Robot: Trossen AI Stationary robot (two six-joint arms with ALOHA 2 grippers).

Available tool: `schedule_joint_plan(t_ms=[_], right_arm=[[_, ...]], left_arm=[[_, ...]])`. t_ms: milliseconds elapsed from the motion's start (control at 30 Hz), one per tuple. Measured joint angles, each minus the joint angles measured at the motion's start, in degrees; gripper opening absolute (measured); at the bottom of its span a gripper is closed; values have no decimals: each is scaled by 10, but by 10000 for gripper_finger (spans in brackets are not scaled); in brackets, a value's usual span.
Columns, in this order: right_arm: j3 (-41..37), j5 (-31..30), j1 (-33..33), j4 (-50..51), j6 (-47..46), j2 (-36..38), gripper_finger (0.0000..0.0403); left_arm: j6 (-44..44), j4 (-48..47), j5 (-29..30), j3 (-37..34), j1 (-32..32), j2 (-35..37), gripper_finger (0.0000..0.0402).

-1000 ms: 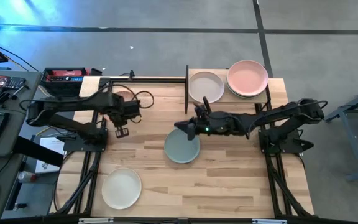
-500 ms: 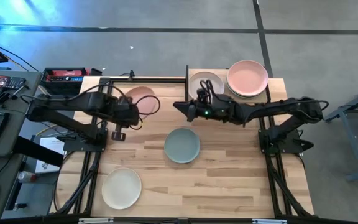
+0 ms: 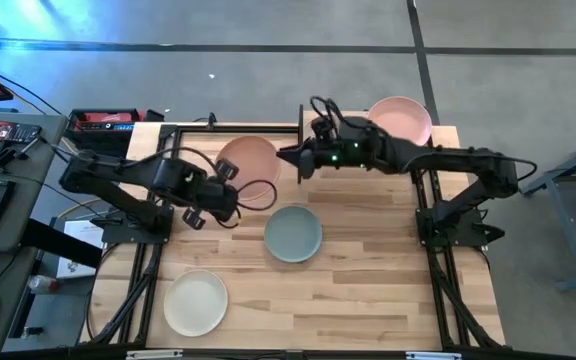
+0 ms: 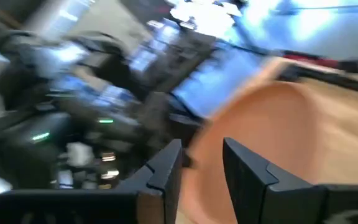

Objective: Place and stack plates onto a shelf
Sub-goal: Stack the brown on top of the light brown plate on the shelf

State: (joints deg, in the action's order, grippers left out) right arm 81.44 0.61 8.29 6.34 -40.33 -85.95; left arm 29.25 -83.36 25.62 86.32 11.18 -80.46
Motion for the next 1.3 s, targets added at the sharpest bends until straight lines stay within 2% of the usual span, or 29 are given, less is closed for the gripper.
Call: schedule_joint_plan(t_ms=[100,200,433,800,1300], right_arm=[[66,-65,0,140,18,0,96],[101,-98,0,224,13,1,97],[92,-113,0,301,-61,0,97],[39,-106,-1,321,-135,0,97],[39,-102,-5,322,-136,-20,96]], left_arm=[[0,-13,21,1,6,-20,1],[-6,-12,34,1,12,-38,1],[-6,4,69,2,28,-76,1],[-6,46,94,2,36,-110,1],[0,87,129,2,35,-122,1]])
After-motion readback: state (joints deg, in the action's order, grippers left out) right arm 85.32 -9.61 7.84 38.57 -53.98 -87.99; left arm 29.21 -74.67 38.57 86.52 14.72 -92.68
